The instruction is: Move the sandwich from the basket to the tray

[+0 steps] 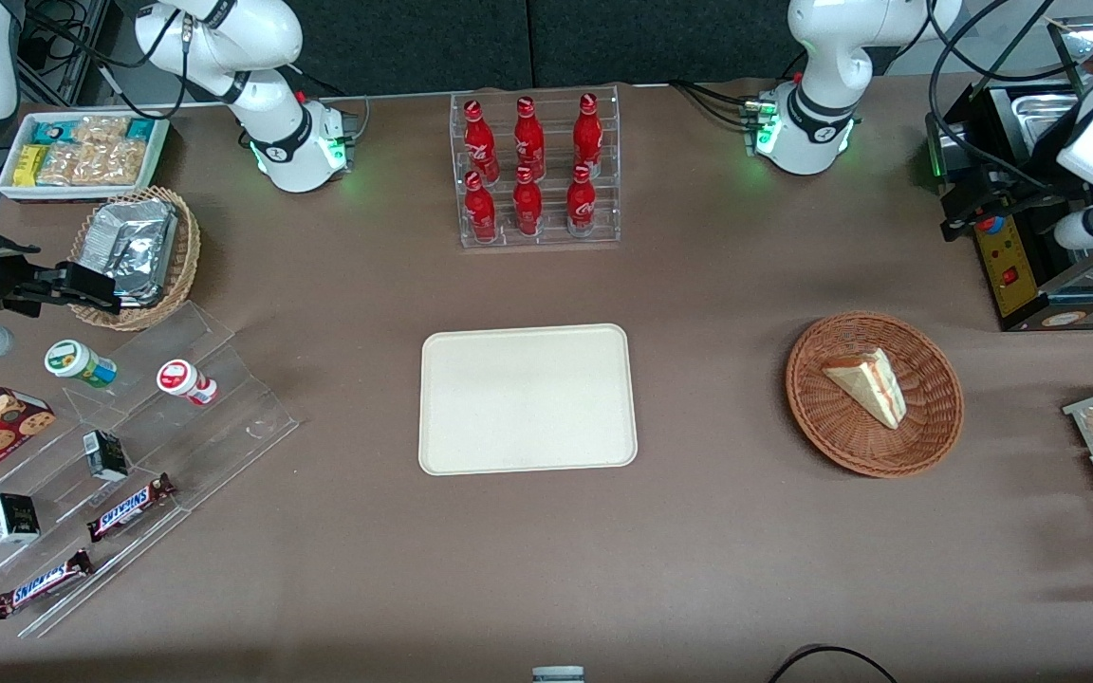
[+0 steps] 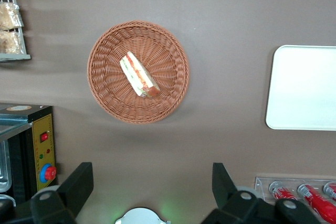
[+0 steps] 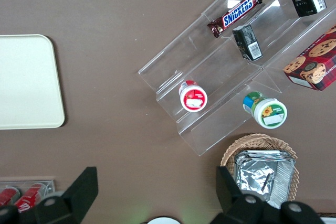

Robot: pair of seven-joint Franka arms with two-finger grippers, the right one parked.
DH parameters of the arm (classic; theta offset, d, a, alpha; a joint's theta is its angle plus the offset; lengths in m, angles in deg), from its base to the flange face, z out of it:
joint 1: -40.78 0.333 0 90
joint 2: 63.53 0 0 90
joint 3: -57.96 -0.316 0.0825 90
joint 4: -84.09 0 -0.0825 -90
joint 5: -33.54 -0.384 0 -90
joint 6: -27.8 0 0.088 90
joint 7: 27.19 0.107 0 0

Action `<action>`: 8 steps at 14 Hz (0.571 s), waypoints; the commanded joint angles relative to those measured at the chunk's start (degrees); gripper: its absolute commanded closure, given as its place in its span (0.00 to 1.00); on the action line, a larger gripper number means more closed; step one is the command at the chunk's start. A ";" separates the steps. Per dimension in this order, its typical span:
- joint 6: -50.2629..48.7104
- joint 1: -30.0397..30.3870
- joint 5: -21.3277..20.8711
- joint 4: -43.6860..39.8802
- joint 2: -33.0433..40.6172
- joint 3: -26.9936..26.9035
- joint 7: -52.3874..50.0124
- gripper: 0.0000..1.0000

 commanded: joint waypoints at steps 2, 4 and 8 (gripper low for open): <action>-1.36 -0.34 0.11 -1.78 -0.96 -0.87 0.92 0.00; -1.10 0.62 -0.33 -1.43 -2.18 -1.13 1.00 0.00; 0.56 4.75 -0.68 -0.12 -6.66 -1.66 -0.22 0.00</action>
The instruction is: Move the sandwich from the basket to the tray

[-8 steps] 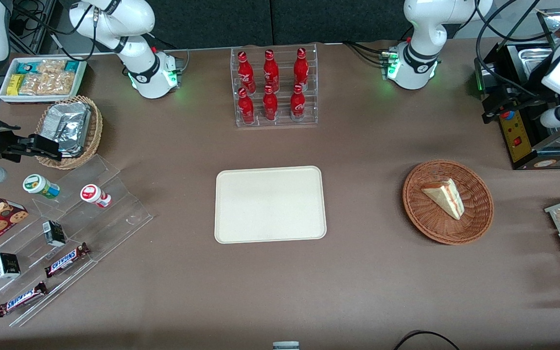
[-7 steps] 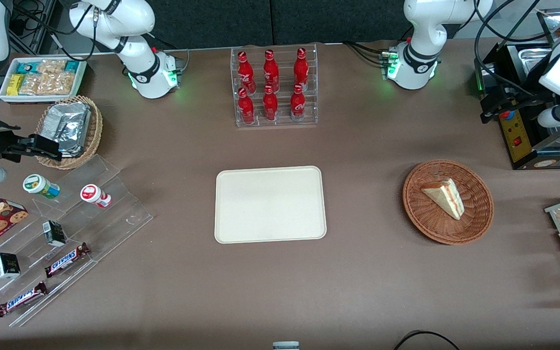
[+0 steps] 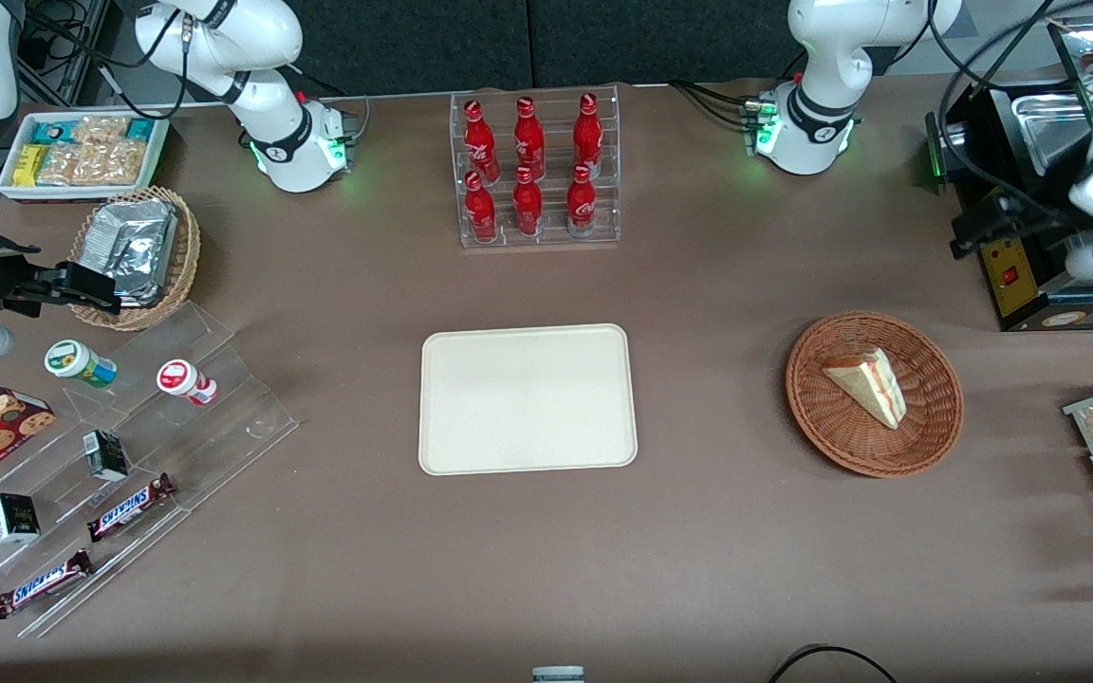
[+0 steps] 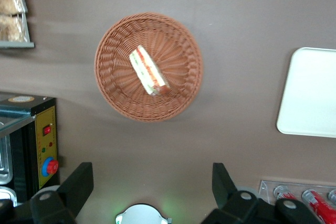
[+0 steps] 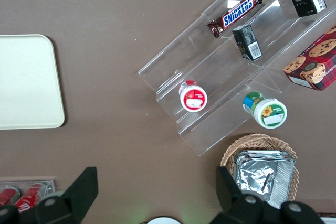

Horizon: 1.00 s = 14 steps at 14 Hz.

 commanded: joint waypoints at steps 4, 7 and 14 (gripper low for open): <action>10.60 4.39 -0.91 8.27 -2.08 -0.16 -5.13 0.00; 17.54 5.19 -1.18 17.22 -0.86 -0.16 -9.37 0.00; 47.23 5.10 -1.35 42.46 2.06 -0.07 -26.32 0.00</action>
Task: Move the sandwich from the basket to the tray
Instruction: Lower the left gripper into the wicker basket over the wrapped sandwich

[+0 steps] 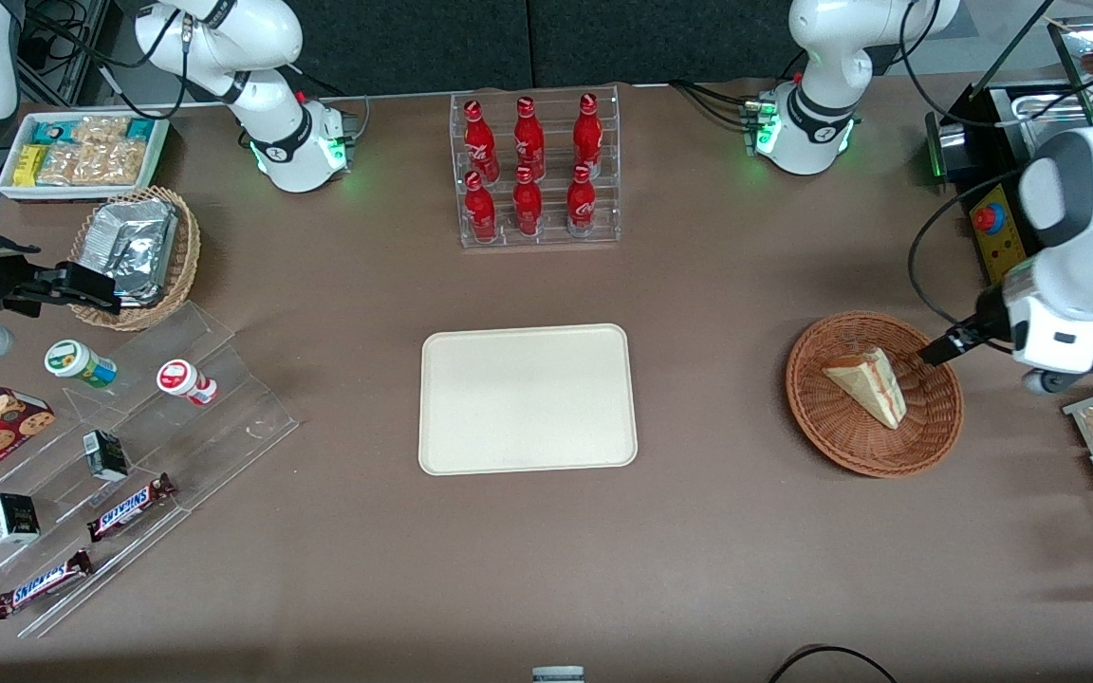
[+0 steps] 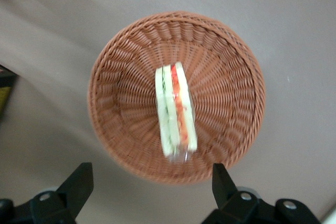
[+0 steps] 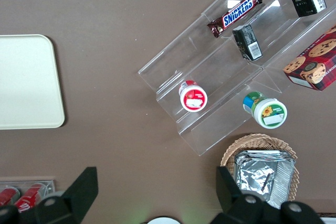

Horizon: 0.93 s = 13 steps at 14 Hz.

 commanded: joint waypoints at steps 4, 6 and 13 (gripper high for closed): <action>14.24 0.46 -0.56 11.88 1.52 0.57 -9.52 0.00; 19.26 0.11 -0.64 13.56 -0.23 0.66 -12.44 0.00; 25.34 -2.52 -0.82 14.01 -4.71 0.92 -12.27 0.00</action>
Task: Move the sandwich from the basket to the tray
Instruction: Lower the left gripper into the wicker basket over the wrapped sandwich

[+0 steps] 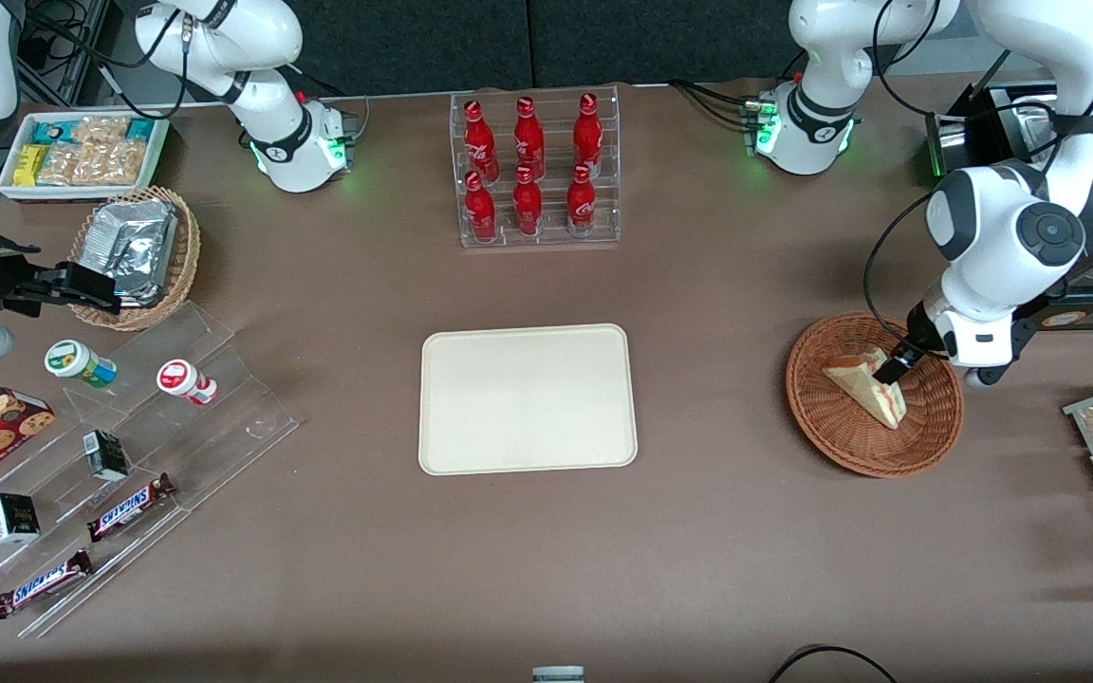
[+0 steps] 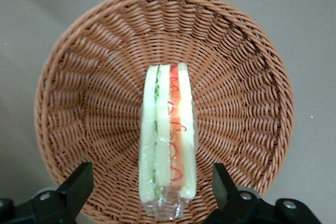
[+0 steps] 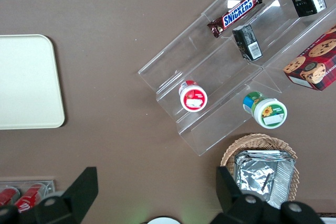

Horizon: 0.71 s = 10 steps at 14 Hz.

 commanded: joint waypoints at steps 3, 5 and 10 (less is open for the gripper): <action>5.44 -2.23 -0.81 0.34 -4.27 -0.01 -1.25 0.00; 5.62 -2.41 -0.81 0.34 -4.98 -0.10 -1.16 0.00; 5.54 -2.32 -1.25 0.26 -5.68 -0.19 -0.90 0.61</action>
